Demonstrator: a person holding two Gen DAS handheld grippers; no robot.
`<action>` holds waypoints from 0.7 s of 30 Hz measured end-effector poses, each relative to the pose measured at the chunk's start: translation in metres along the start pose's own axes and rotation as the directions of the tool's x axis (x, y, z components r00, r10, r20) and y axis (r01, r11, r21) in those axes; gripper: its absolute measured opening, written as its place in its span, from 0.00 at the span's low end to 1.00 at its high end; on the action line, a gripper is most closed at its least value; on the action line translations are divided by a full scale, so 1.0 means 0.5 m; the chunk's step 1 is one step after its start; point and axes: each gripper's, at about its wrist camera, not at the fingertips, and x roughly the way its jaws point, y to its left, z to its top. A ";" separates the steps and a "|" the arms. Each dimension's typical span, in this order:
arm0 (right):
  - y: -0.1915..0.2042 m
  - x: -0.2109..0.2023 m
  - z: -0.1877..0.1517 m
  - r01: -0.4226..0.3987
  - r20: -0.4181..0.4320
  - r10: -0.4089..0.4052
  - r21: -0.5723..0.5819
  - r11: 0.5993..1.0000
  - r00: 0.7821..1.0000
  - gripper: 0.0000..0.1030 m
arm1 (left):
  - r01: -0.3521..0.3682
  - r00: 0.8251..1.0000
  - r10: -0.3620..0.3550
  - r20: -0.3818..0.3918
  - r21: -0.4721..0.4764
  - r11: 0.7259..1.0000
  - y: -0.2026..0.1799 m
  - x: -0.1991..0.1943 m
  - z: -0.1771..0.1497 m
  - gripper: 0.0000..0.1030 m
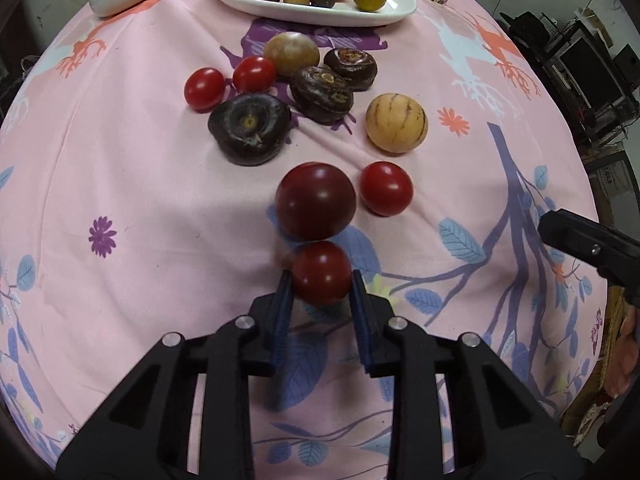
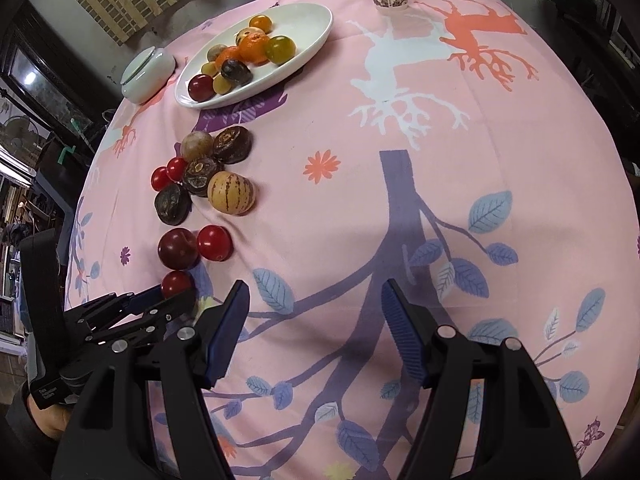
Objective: Organize fruits
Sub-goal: 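Grasp a red tomato with the left tool while the right tool grasps another red tomato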
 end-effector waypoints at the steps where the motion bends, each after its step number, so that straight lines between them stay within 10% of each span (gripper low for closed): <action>1: 0.004 0.002 -0.002 -0.003 -0.004 0.003 -0.005 1.000 1.000 0.67 | -0.006 1.000 0.006 0.016 0.001 1.000 0.002 -0.008 -0.001 0.27; 21: 0.176 0.117 0.008 0.053 -0.028 -0.065 -0.313 0.948 0.997 0.67 | -0.021 0.996 0.033 0.079 -0.144 0.989 0.144 -0.097 -0.025 0.27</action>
